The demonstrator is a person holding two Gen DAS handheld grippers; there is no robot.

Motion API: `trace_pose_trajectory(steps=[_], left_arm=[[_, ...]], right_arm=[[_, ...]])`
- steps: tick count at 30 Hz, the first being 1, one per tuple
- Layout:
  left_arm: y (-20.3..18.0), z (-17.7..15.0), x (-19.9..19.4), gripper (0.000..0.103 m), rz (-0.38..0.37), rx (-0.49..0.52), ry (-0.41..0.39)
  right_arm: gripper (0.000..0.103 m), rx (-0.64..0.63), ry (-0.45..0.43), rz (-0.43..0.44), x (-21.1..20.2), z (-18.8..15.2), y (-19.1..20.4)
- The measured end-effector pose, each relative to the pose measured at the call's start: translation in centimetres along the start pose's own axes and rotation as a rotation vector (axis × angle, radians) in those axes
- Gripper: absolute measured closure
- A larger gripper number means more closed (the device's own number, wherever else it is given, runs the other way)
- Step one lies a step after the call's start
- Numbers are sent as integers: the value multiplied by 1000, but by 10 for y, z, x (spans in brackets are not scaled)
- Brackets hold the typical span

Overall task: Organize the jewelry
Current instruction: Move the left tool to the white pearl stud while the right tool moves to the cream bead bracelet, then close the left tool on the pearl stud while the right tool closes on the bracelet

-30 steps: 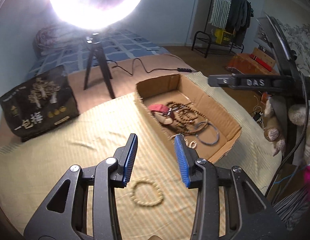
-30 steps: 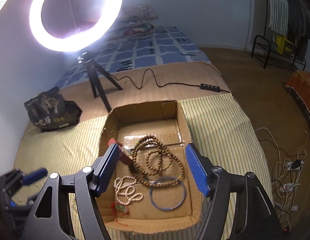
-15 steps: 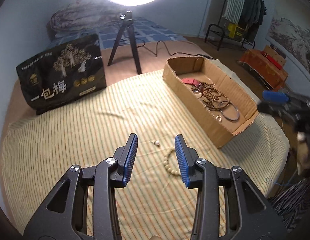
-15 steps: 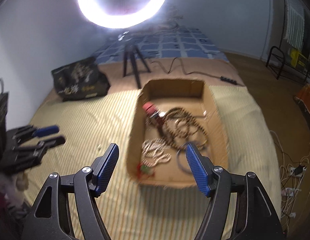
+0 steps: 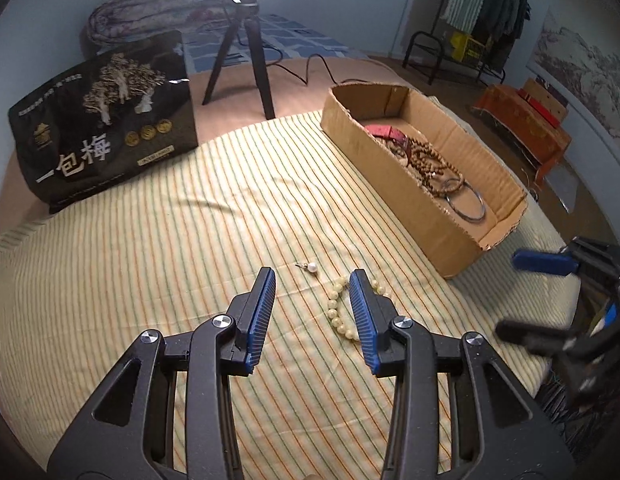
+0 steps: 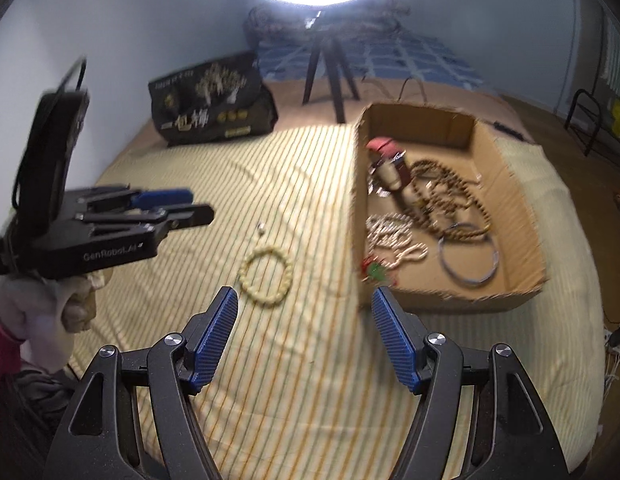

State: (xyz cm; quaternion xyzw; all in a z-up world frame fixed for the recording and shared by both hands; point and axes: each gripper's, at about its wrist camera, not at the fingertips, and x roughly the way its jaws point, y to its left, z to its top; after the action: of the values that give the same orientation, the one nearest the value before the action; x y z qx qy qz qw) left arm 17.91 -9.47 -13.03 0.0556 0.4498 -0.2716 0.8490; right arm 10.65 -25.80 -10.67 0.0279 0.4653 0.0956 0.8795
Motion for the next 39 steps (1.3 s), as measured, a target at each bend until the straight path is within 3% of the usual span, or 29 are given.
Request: trace_pose_trajectory(steps=[2, 5, 7, 9, 11, 13, 18, 21, 23, 39], left_arm=[[-1, 1, 5, 64, -11, 8, 7], [-2, 1, 19, 64, -21, 23, 33], [-2, 1, 27, 64, -20, 35, 48], [-2, 2, 34, 64, -20, 44, 61], [-3, 3, 41, 72, -19, 50, 70], [-2, 4, 46, 74, -22, 49, 79], [-1, 7, 59, 74, -18, 56, 95], [0, 8, 68, 75, -18, 60, 113], [1, 9, 72, 83, -11, 65, 124], [6, 7, 79, 94, 35, 90, 142]], right_arm=[[34, -11, 55, 23, 13, -1, 4], [35, -14, 71, 25, 22, -1, 7], [45, -7, 81, 32, 28, 0, 7], [47, -11, 90, 31, 33, 1, 9], [53, -21, 97, 23, 38, 1, 12], [61, -21, 110, 27, 44, 1, 14], [69, -20, 138, 31, 56, -1, 18], [70, -25, 149, 27, 61, -2, 20], [73, -24, 153, 22, 63, -2, 20], [81, -4, 173, 16, 82, 2, 22]])
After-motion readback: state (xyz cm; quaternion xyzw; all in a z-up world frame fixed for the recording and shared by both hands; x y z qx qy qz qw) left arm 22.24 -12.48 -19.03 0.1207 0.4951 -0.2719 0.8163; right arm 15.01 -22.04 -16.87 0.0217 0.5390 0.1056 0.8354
